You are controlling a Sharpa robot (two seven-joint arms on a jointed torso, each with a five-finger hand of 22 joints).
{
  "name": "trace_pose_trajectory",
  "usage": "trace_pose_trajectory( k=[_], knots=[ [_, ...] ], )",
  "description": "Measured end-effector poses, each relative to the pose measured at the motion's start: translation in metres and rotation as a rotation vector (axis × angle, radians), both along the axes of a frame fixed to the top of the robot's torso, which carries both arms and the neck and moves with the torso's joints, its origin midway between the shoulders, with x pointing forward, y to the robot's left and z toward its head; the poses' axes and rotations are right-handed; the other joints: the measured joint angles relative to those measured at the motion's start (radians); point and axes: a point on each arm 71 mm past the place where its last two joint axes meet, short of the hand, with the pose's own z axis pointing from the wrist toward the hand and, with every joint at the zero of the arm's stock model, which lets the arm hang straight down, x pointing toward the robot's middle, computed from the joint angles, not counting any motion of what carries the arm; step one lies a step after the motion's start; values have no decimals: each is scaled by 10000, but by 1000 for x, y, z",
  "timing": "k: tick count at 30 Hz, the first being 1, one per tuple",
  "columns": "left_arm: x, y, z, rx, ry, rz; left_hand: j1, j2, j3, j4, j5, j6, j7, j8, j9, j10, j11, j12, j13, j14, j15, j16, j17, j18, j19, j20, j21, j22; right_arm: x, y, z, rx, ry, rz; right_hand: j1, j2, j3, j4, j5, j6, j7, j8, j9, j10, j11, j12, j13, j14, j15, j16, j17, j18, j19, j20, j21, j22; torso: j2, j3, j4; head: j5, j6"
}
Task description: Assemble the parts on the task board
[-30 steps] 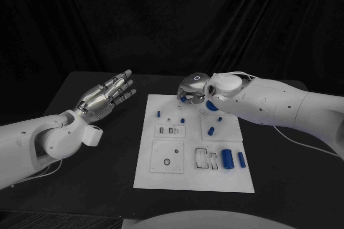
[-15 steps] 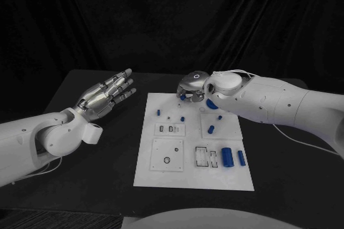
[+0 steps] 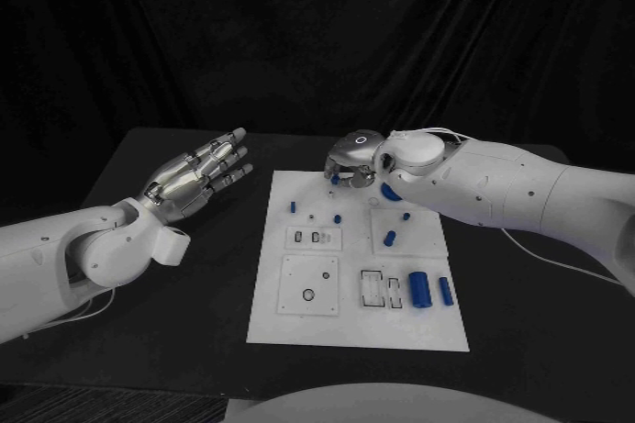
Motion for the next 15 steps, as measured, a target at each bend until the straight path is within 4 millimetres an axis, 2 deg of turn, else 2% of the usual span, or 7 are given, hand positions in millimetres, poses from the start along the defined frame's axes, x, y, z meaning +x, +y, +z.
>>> trace_pose_trajectory(
  k=[5,7,10,15],
  knots=[
    [0,0,0,31,48,-19,0,0,0,0,0,34,34,39,7,27,27,38,0,0,0,0,-5,0,36,37,0,0,0,0,-1,-37,43,-29,-111,-111,-4,-11,0,-444,-260,0,-156,-581,266,0,0,-85,85,-51,-67,0,-88,88,-46,-29,-5,0,-1,12,-10],
    [0,0,-1,43,66,-27,0,0,2,2,5,33,34,38,8,27,27,38,-1,0,0,0,-7,0,37,36,0,0,0,-1,-1,-53,56,-52,-112,-112,-54,-61,0,-536,-353,0,-193,-732,250,0,-1,-85,86,-51,-78,-1,-88,88,-84,-28,-6,0,-1,13,-15],
    [0,0,-1,64,98,-38,0,0,27,27,38,33,34,38,8,27,27,38,-1,0,-1,0,-8,0,29,44,0,0,1,-1,-1,-71,71,-85,-174,-73,-97,-160,0,-730,-408,0,-267,-1000,309,0,0,-122,122,-95,-95,-1,-88,161,-84,-29,-7,0,-3,14,-27],
    [0,0,-1,94,147,-61,0,0,55,-1,86,69,69,38,8,-10,63,37,-1,0,-1,0,-8,0,1,72,0,0,1,-2,-1,-73,55,-147,-216,-31,-204,-268,0,-891,-499,0,-365,-1455,321,0,0,-91,152,-95,-104,0,-88,161,-143,-29,-12,-1,-6,13,-32]
  ],
)
